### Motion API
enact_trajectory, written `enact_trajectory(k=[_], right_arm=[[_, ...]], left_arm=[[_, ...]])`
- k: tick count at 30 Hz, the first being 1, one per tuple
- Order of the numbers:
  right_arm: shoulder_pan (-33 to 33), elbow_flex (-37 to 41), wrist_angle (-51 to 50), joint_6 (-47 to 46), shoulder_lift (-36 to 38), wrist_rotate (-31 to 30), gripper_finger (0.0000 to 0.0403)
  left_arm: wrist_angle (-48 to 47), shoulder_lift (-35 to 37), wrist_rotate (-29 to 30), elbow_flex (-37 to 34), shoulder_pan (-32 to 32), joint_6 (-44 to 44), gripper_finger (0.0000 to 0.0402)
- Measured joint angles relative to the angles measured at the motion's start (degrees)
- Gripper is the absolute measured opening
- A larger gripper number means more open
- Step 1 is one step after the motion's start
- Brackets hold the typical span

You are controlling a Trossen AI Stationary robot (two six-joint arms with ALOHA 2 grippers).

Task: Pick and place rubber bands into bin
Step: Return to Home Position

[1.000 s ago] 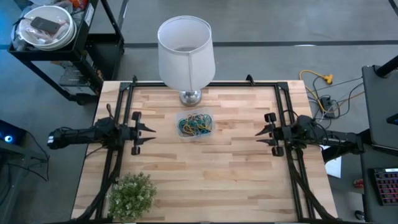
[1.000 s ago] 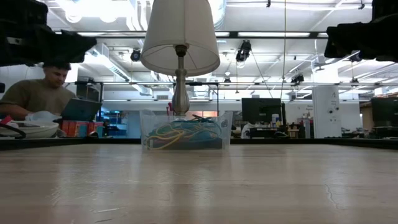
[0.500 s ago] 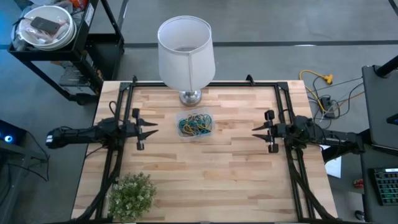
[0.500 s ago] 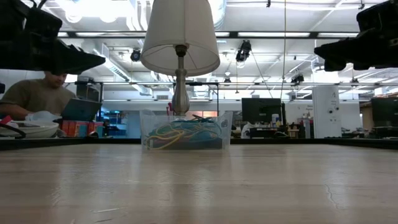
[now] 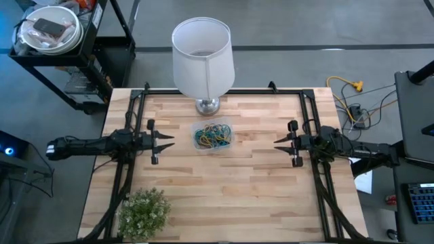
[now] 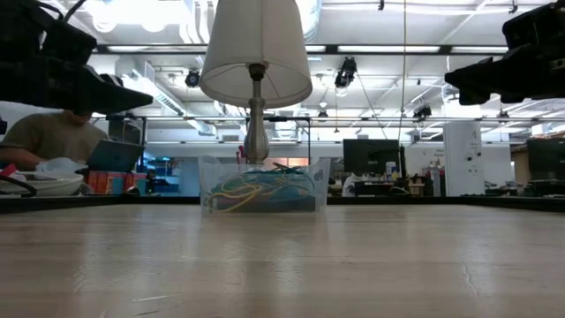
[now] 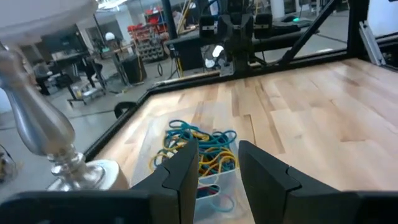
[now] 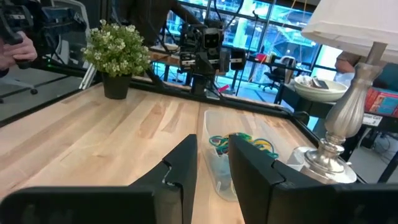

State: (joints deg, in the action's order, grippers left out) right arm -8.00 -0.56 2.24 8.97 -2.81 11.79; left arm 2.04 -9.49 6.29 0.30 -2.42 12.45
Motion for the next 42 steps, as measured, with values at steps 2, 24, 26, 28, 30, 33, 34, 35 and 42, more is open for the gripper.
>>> enact_trajectory(k=[2,24,26,28,30,33,34,35,42], right_arm=[[0.01,0.00,-0.02,0.00,0.00,0.02,0.0083],[0.01,0.00,0.04,-0.16,0.04,0.17,0.0081],[0.00,0.00,0.04,0.39,0.03,0.17,0.0078],[0.00,0.00,0.03,0.34,0.03,0.17,0.0077],[0.01,0.00,0.03,-0.18,0.04,0.15,0.0078],[-0.01,0.00,0.04,-0.15,0.04,0.15,0.0081],[0.01,0.00,0.04,0.10,0.02,0.15,0.0082],[-0.01,0.00,0.04,0.41,0.02,0.15,0.0084],[-0.01,0.02,0.04,-0.22,0.02,0.13,0.0084]], left_arm=[[0.32,-0.01,0.06,0.00,0.00,-0.11,0.0100],[-0.11,7.48,-5.30,-0.02,0.01,0.26,0.0100],[-0.14,7.28,-5.27,-0.02,0.01,0.26,0.0100],[-0.07,7.16,-5.27,-0.02,0.02,0.06,0.0100],[-0.13,6.71,-5.22,-0.02,0.00,0.02,0.0100],[-0.03,6.43,-5.21,-0.02,0.00,0.02,0.0100],[-0.02,6.17,-5.21,-0.02,0.00,0.02,0.0100],[-0.11,6.05,-5.21,-0.02,0.01,0.01,0.0100],[0.82,6.25,-5.03,-0.02,0.00,-0.03,0.0100]])
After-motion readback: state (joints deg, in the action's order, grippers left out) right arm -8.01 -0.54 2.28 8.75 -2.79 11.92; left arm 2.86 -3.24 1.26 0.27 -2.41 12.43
